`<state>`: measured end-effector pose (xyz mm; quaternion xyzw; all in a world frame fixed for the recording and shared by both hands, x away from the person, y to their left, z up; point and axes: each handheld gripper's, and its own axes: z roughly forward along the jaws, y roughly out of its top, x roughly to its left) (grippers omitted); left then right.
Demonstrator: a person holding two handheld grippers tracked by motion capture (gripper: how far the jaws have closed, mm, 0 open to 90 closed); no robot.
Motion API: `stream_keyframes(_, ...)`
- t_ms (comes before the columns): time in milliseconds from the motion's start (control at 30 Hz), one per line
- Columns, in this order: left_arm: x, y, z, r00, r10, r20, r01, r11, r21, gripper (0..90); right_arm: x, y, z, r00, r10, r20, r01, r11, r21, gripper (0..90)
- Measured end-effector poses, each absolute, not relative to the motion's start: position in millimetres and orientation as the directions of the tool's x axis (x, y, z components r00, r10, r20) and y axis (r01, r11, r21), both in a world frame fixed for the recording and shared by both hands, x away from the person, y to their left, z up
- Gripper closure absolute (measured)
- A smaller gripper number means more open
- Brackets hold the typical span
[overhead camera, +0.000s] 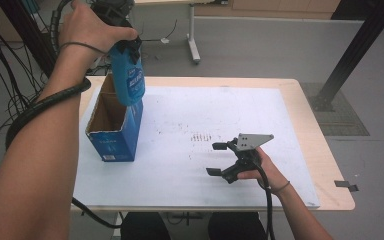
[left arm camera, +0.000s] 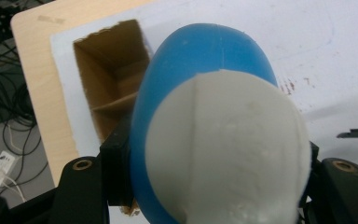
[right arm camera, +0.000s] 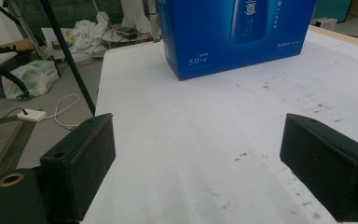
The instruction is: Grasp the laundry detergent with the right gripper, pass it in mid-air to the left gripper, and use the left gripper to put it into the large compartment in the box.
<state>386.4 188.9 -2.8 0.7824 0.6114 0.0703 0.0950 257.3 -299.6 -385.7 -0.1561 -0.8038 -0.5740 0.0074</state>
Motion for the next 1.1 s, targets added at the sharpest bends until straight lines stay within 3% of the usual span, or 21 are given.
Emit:
stream_keyframes(533,391.5,219.1,-8.2,0.035,0.999,0.006,0.975,-0.035,0.221,37.7,254.0,-297.1,-385.3,-0.949,0.261,0.179,0.254,0.292,0.922,8.4)
stream_keyframes(1100,395.8,220.1,-34.7,0.018,0.999,0.030,0.983,-0.023,0.182,37.7,251.0,-297.4,-385.0,-0.947,0.268,0.178,0.254,0.284,0.925,7.9)
